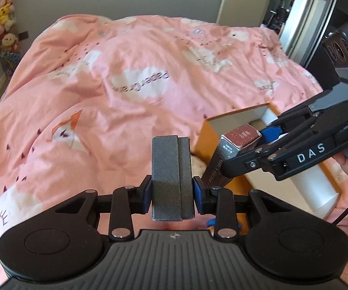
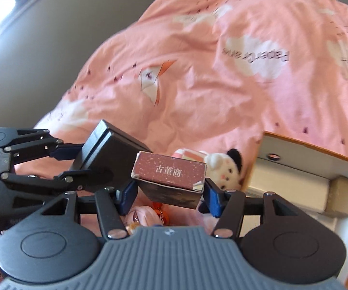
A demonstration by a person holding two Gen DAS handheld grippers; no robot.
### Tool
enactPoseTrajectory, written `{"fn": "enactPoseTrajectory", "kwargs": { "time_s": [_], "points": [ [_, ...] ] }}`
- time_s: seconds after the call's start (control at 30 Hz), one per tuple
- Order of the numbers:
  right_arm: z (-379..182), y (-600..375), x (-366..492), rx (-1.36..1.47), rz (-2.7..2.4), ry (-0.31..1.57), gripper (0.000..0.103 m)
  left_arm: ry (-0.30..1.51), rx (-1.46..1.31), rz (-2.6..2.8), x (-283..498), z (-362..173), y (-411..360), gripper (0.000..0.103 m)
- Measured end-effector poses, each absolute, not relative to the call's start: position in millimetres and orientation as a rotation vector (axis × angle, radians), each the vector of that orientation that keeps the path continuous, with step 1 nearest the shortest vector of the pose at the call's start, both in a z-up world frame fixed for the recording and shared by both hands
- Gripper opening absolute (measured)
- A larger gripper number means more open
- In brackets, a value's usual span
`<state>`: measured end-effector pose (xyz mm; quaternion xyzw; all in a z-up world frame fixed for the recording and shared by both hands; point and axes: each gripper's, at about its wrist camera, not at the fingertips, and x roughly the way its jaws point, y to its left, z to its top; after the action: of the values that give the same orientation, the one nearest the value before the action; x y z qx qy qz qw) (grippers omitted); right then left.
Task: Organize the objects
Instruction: 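Carry the red card box over the orange box with the right gripper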
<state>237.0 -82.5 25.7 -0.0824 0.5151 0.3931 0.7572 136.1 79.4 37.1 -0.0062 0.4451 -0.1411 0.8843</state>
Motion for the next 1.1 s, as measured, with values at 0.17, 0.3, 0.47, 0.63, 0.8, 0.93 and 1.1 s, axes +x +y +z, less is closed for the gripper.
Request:
{"fn": "enactPoseTrajectory", "kwargs": {
  "time_s": [0.17,0.3,0.47,0.63,0.8,0.93,1.1],
  "points": [
    [48,-134,227,-0.177,0.793,1.080,0.060,0.920,0.040,-0.383,140,59,45,0.039],
    [38,-167,229,-0.189,0.722,1.116,0.060,0.909,0.114,-0.432,146,70,16,0.039],
    [11,-195,240,-0.167,0.661,1.195,0.060,0.938,0.199,-0.527,157,69,-21,0.039],
    [-13,-214,250,-0.164,0.631,1.253,0.060,0.937,0.332,-0.625,166,52,-57,0.039],
    [-37,-224,259,-0.183,0.609,1.328,0.060,0.928,0.532,-0.723,169,21,-93,0.039],
    [-56,-230,272,-0.176,0.586,1.403,0.060,0.927,0.664,-0.799,168,-10,-111,0.038],
    [-73,-230,281,-0.188,0.588,1.455,0.060,0.905,0.792,-0.826,166,-42,-126,0.038]
  ]
}}
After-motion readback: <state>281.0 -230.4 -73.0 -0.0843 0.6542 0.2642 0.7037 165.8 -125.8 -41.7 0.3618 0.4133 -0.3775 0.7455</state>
